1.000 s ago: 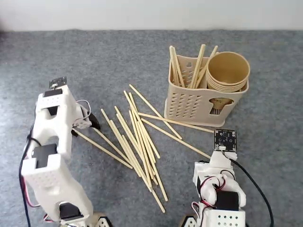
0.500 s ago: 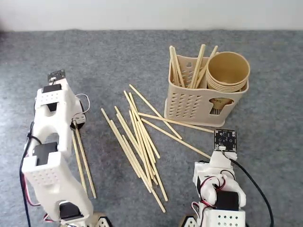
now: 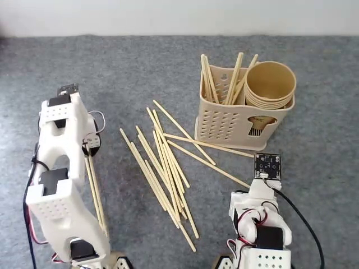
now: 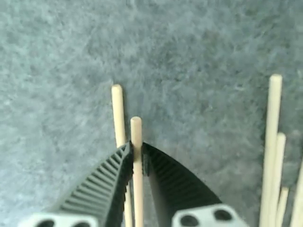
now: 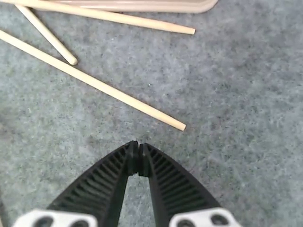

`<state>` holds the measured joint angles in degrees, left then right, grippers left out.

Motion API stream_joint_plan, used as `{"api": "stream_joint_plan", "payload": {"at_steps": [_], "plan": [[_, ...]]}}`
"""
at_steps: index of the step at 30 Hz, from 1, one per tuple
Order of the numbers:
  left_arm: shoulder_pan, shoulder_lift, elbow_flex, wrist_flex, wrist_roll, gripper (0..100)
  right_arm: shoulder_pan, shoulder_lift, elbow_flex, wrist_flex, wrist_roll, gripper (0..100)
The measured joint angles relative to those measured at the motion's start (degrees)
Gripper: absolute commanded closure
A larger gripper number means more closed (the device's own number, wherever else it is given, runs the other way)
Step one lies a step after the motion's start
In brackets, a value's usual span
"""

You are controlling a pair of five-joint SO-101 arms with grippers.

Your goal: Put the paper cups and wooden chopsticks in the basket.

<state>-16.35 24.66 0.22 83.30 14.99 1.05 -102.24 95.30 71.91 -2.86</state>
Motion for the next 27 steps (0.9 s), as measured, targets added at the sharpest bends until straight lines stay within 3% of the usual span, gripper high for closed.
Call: {"api": "stream_joint_plan", "payload": {"at_steps": [8,15,27], "plan": [[-1.85,-1.67,-2.73,4.04,-3.78,98,0.97,0.0,0.0,0.0,0.0,98.7],[-3.43,3.6,-2.81,1.32,-5.01,85,2.73,0.0,0.0,0.0,0.0,98.7],[-3.69,4.57,-2.81,-2.11,-4.75,85,2.64,0.0,0.0,0.0,0.0,98.7]]}}
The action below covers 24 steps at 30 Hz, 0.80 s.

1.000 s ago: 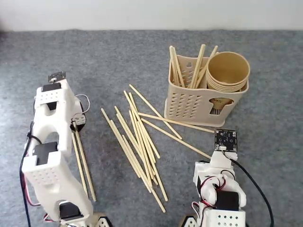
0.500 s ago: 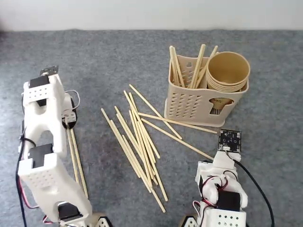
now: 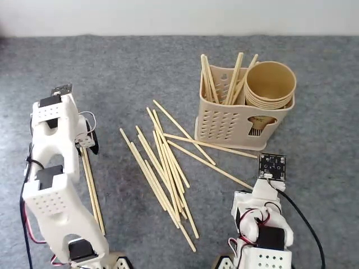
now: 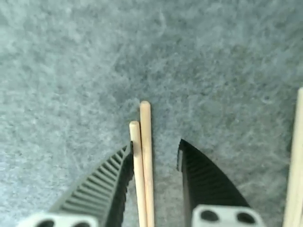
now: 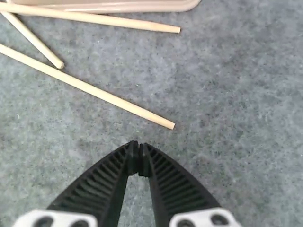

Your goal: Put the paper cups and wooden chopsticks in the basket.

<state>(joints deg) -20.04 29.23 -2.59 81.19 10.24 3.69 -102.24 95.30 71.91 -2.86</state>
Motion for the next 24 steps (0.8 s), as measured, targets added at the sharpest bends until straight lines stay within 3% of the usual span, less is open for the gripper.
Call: {"api": "stream_joint_plan", "payload": {"at_steps": [6,11,24], "plan": [[-0.09,0.0,0.26,-0.09,0.0,86,0.0,0.0,0.0,0.0,0.0,98.7],[-0.26,0.0,1.58,-0.18,-0.79,99,0.0,0.0,0.0,0.0,0.0,98.7],[-2.02,-0.26,4.84,-1.76,-0.79,99,0.0,0.0,0.0,0.0,0.0,98.7]]}}
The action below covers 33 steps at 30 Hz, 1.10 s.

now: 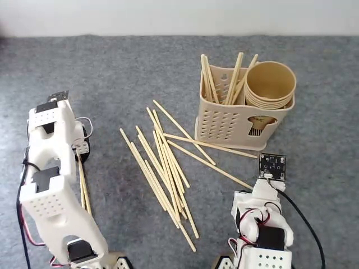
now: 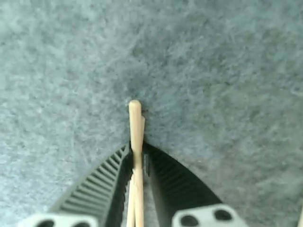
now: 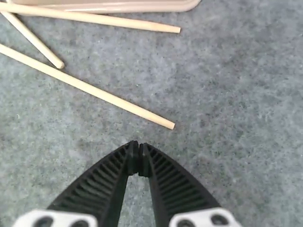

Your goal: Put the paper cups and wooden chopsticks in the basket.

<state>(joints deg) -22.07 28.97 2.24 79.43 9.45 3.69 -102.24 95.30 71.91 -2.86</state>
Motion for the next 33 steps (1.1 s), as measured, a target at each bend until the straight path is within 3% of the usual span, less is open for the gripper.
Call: {"api": "stream_joint_plan", "payload": {"at_steps": [6,15,21,27,33], "plan": [[2.81,-2.37,-0.53,5.98,0.0,99,0.0,0.0,0.0,0.0,0.0,98.7],[12.66,-21.8,-0.44,9.41,0.0,99,0.0,0.0,0.0,0.0,0.0,98.7],[18.29,-32.53,-0.44,7.38,0.18,99,0.0,0.0,0.0,0.0,0.0,98.7],[23.03,-37.27,-2.99,5.54,6.51,99,0.0,0.0,0.0,0.0,0.0,98.7],[26.2,-41.14,-11.16,-3.16,10.2,99,0.0,0.0,0.0,0.0,0.0,98.7]]}}
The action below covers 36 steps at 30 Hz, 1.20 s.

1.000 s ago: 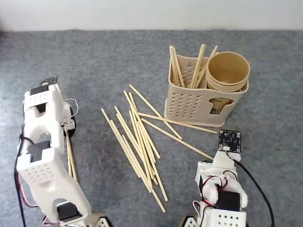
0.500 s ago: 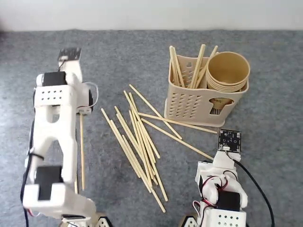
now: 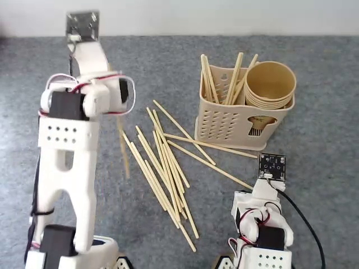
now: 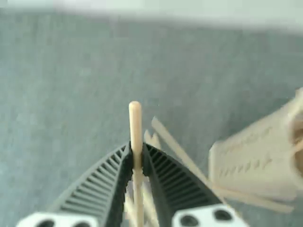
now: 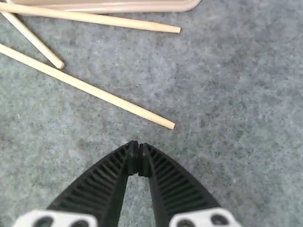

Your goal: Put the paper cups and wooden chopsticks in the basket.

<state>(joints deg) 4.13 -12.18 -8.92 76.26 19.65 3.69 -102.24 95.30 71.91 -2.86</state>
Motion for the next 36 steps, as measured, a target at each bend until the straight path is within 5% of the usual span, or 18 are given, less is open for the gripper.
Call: {"api": "stream_joint_plan", "payload": {"at_steps": [11,20,25,31,36], "plan": [[9.05,-5.71,-3.16,-22.77,12.75,99,0.0,0.0,0.0,0.0,0.0,98.8],[13.54,-4.75,-1.05,-43.34,14.59,99,0.0,0.0,0.0,0.0,0.0,98.9],[15.38,0.35,3.69,-45.01,13.01,98,0.0,0.0,0.0,0.0,0.0,98.8],[15.65,2.46,8.26,-45.01,10.29,81,0.0,0.0,0.0,0.0,0.0,98.7],[15.65,1.58,8.44,-40.88,10.11,80,0.0,0.0,0.0,0.0,0.0,98.7]]}}
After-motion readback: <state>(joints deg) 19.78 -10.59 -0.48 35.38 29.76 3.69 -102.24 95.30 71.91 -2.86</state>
